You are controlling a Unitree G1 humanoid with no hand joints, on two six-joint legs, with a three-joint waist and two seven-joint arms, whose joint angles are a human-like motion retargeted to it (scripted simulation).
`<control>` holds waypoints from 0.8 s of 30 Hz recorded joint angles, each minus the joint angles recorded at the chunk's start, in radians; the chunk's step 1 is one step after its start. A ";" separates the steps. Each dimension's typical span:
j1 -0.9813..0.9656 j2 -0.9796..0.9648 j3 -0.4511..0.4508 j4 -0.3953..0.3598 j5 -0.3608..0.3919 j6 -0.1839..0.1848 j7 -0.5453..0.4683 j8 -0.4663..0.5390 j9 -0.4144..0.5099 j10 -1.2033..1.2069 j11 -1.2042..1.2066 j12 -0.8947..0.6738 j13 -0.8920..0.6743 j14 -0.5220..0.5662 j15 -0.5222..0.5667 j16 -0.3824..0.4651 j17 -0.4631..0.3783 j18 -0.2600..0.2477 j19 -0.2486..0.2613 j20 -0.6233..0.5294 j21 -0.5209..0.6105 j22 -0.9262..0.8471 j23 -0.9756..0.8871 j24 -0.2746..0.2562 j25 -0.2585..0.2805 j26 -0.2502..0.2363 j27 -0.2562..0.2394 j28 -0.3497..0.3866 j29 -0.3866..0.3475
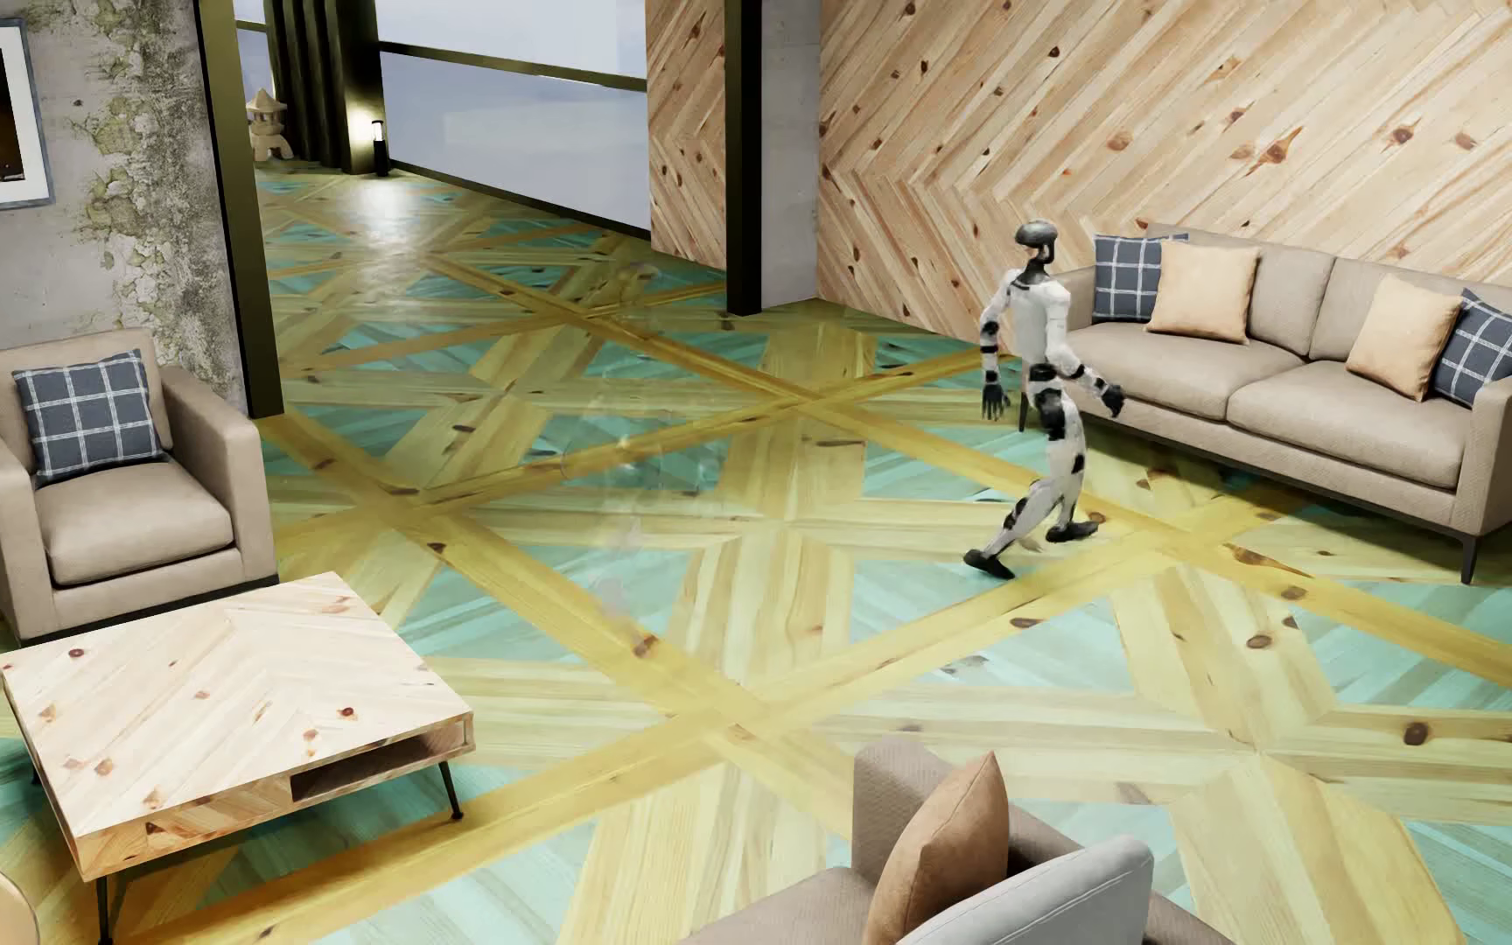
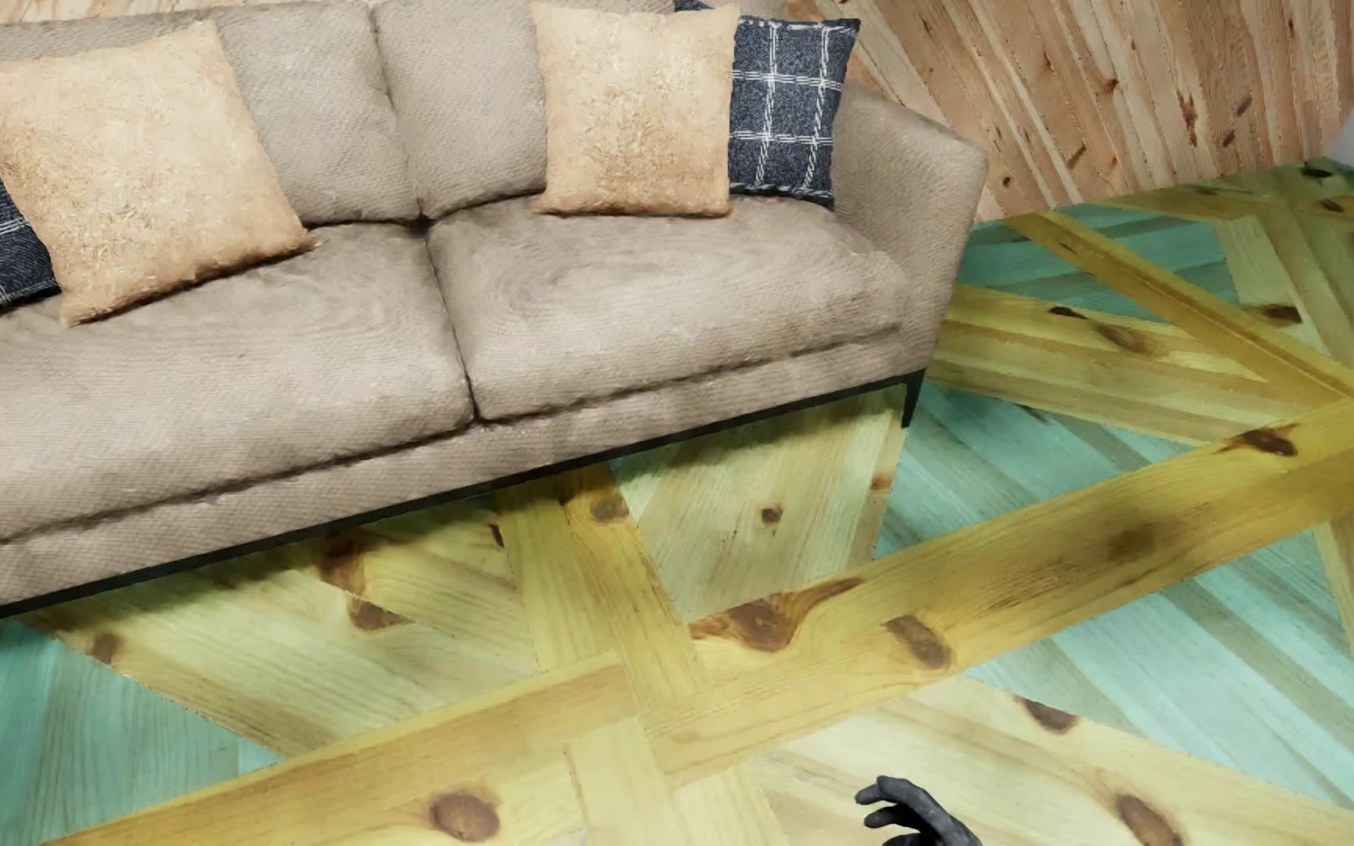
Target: Approach the coffeetable
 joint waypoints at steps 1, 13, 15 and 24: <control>0.013 0.043 0.029 0.000 -0.049 0.000 0.000 0.000 0.004 0.037 0.021 0.014 0.013 0.050 -0.003 0.003 0.001 0.000 0.000 -0.024 -0.013 -0.010 0.000 0.000 0.000 0.000 0.000 0.000 0.000; 0.183 -0.220 -0.077 -0.047 -0.220 -0.034 0.000 0.000 0.036 0.288 0.160 -0.206 0.128 0.001 0.809 0.105 0.000 0.000 0.000 0.236 0.144 -0.190 0.467 0.000 0.000 0.000 0.000 0.000 0.000; 0.214 -0.199 -0.105 -0.047 -0.230 -0.050 0.000 0.000 0.031 0.292 0.098 -0.204 0.147 -0.022 0.809 0.116 -0.034 0.000 0.000 0.366 0.161 -0.184 0.417 0.000 0.000 0.000 0.000 0.000 0.000; 0.254 -0.286 -0.187 -0.008 -0.227 -0.052 0.000 0.000 0.046 0.322 -0.026 -0.236 0.094 -0.090 0.586 0.164 -0.038 0.000 0.000 0.353 0.045 -0.131 0.385 0.000 0.000 0.000 0.000 0.000 0.000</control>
